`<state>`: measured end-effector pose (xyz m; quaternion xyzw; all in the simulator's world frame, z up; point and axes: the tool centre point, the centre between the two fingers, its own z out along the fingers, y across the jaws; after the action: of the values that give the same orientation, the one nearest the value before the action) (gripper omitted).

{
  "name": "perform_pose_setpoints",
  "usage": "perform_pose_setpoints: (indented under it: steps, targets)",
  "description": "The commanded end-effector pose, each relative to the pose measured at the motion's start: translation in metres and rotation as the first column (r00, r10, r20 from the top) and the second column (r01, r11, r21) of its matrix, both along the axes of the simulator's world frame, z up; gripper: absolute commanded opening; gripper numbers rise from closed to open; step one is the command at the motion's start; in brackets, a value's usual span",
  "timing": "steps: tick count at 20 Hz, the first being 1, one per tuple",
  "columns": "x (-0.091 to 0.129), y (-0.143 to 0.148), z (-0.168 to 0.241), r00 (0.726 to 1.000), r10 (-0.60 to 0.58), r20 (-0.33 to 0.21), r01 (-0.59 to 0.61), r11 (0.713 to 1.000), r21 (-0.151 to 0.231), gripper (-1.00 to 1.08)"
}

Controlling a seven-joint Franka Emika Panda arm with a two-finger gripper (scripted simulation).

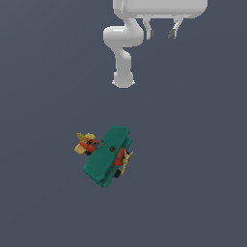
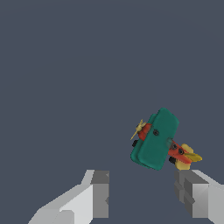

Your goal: Pick up the object and move it to a goal position.

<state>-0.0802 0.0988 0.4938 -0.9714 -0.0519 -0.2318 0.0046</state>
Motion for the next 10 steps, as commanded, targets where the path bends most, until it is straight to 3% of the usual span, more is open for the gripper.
perform_pose_setpoints:
  steps: [1,10]
  targets:
    - [-0.003,0.009,0.013,0.999,0.007,0.041,-0.007,1.0,-0.01,0.28]
    - [-0.016,0.041,0.049,0.984,0.034,0.175,-0.024,0.998,-0.064,0.28]
